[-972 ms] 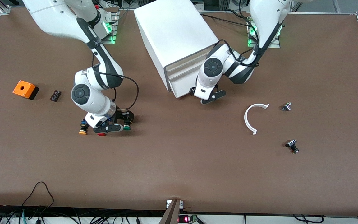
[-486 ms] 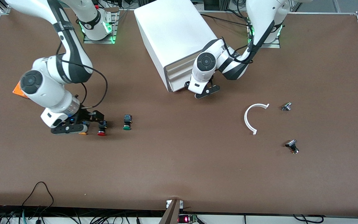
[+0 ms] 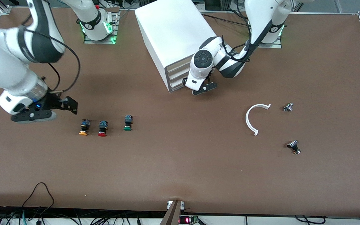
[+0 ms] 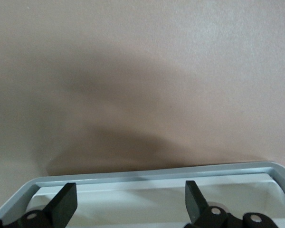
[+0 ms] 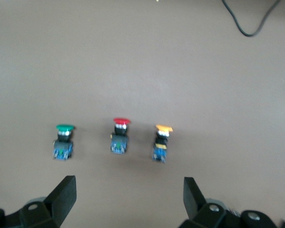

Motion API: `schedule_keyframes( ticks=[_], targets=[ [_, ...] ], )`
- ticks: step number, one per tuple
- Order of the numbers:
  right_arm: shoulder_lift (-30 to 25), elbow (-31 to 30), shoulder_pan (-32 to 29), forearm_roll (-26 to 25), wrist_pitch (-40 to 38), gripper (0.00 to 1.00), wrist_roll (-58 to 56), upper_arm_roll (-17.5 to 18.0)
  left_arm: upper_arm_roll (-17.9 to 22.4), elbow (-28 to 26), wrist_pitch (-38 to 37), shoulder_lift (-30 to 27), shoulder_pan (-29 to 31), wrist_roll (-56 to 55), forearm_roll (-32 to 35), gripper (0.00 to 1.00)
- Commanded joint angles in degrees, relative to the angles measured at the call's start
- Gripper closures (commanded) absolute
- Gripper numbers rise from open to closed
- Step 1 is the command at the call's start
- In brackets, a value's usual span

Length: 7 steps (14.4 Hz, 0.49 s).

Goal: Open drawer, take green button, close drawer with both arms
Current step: 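Release the button and withdraw the right gripper while the left gripper withdraws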

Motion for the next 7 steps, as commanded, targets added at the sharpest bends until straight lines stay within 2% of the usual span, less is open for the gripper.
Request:
schedule_keyframes(
  ticks=[1,5,7],
  targets=[
    [-0.24,7.75,-0.58,-0.51,-10.49,0.00,0.73,0.09,-0.55,-0.01,-1.55,-0.26,-0.19,0.59,-1.24,0.00],
    [-1.65,13.64,-0.58,-0.51,-17.96,0.00,7.83,0.35,-0.46,1.91,-6.37,-0.96,0.95,1.02,-1.15,0.00],
    [-1.82,16.89,-1.19,-0.51,-23.68,0.00,11.62,0.97,-0.37,5.68,-13.12,-1.76,2.88,3.56,-0.54,0.00]
  ],
)
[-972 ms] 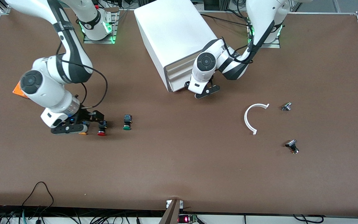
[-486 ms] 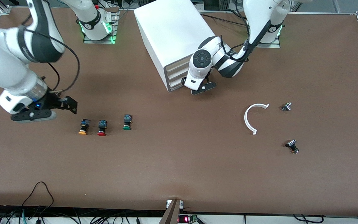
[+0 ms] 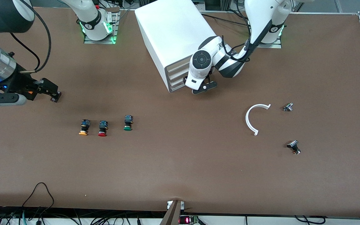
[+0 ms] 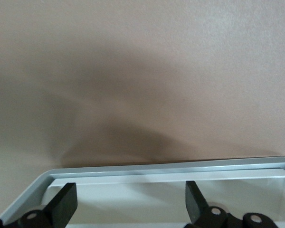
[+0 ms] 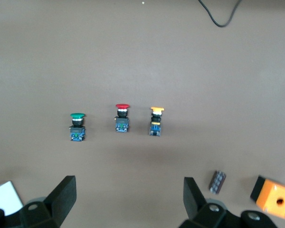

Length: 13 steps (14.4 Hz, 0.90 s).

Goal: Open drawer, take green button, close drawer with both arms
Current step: 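Release the button and withdraw the right gripper while the left gripper withdraws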

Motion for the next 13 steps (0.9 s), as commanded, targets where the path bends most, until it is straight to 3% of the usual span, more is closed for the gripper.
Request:
schedule_keyframes(
  ticks=[1,4,5,8,11,13],
  targets=[
    [-0.39,5.03,-2.85,-0.07,-7.89,0.00,4.07,2.34,-0.08,5.62,-9.61,-2.00,3.21,4.32,-0.44,0.00],
    [-1.18,6.44,-11.90,-0.33,-9.68,0.00,3.90,11.47,0.10,8.45,-13.24,-4.54,7.51,10.11,-0.35,0.00],
    [-1.97,6.53,-13.67,-0.42,-9.68,0.00,3.90,12.89,0.10,8.89,-13.94,-6.20,9.36,12.40,-0.35,0.00],
    [-2.50,6.62,-14.21,-0.60,-9.68,0.00,4.16,13.17,0.19,12.57,-20.24,-9.38,14.37,19.25,1.21,0.00],
    [-3.91,6.27,-14.21,-2.00,-9.76,0.00,4.43,13.25,0.53,19.77,-28.43,-10.35,17.01,30.31,5.79,0.00],
    [-4.00,6.18,-14.21,-1.74,-9.76,0.00,4.25,13.08,2.90,21.11,-30.20,-12.53,18.16,39.88,5.89,0.00]
  ],
)
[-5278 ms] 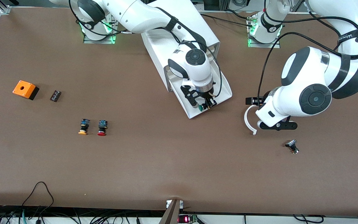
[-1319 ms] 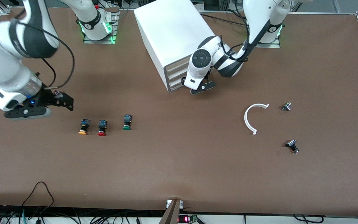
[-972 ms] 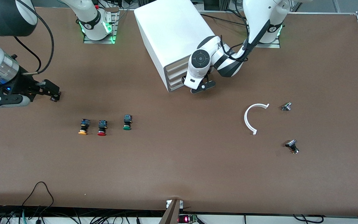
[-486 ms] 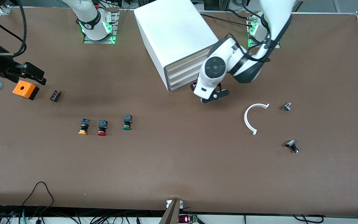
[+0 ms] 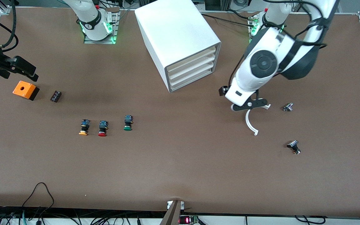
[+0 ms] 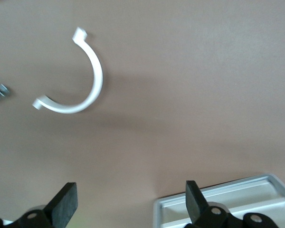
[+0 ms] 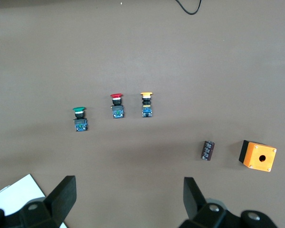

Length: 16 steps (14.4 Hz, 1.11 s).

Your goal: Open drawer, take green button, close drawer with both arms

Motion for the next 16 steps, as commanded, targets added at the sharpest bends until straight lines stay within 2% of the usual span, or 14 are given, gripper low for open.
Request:
schedule_keyframes(
  ticks=[1,4,8,10,12,15,16],
  targets=[
    [-0.97,-0.25,-1.12,-0.62,-1.06,0.00,0.85,0.95,2.58,1.93,-2.59,-3.35,2.53,12.77,1.24,0.00],
    [-1.94,-2.18,-0.94,-0.62,-0.45,0.00,0.50,-0.63,6.09,1.32,-2.50,-7.84,5.96,23.94,0.46,0.00],
    [-4.40,-7.71,-0.77,-0.35,3.33,0.00,0.50,-1.42,15.84,0.79,-2.68,-12.94,5.19,41.18,0.36,0.00],
    [-4.75,-7.55,-0.68,-0.62,2.98,0.00,0.41,-1.16,18.40,-1.14,-2.68,-16.01,5.09,41.29,-0.33,0.00],
    [-4.75,-7.28,-0.68,-0.71,2.72,0.00,-0.03,-1.07,23.40,-1.85,-2.68,-17.25,5.01,41.56,-6.02,0.00],
    [-4.67,-7.11,-0.68,-0.62,2.98,0.00,-1.17,-1.07,24.56,-2.02,-1.89,-17.43,4.13,41.12,-6.67,0.00],
    [-4.67,-7.11,-0.68,-0.53,2.98,0.00,-1.35,-1.07,24.56,-3.85,-0.49,-17.43,4.04,41.38,-6.41,0.00]
  ],
)
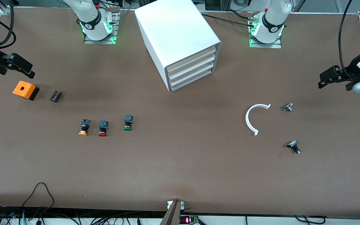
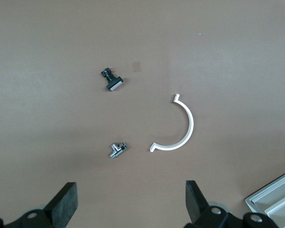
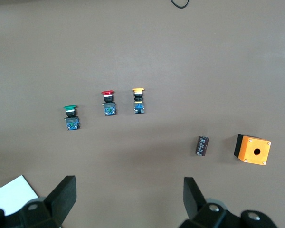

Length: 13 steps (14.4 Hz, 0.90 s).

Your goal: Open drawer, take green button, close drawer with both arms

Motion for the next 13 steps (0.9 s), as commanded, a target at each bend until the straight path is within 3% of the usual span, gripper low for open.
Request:
schedule_keyframes(
  ticks=[1,7,13],
  targets=[
    [-1.43,-1.65,-0.24,-0.33,0.96,0.00,-1.03,0.41,0.80,-4.26,3.62,-1.80,-1.62,0.76,0.48,0.00],
    [-1.43,-1.03,-0.33,0.20,0.79,0.00,-2.17,-0.03,0.72,-4.61,-0.05,-3.82,-2.84,-0.73,5.15,0.00],
    [-1.43,-1.03,-0.33,0.20,0.87,0.00,-2.17,-0.03,0.37,-3.91,-1.46,-3.56,-2.76,-0.73,5.15,0.00]
  ],
)
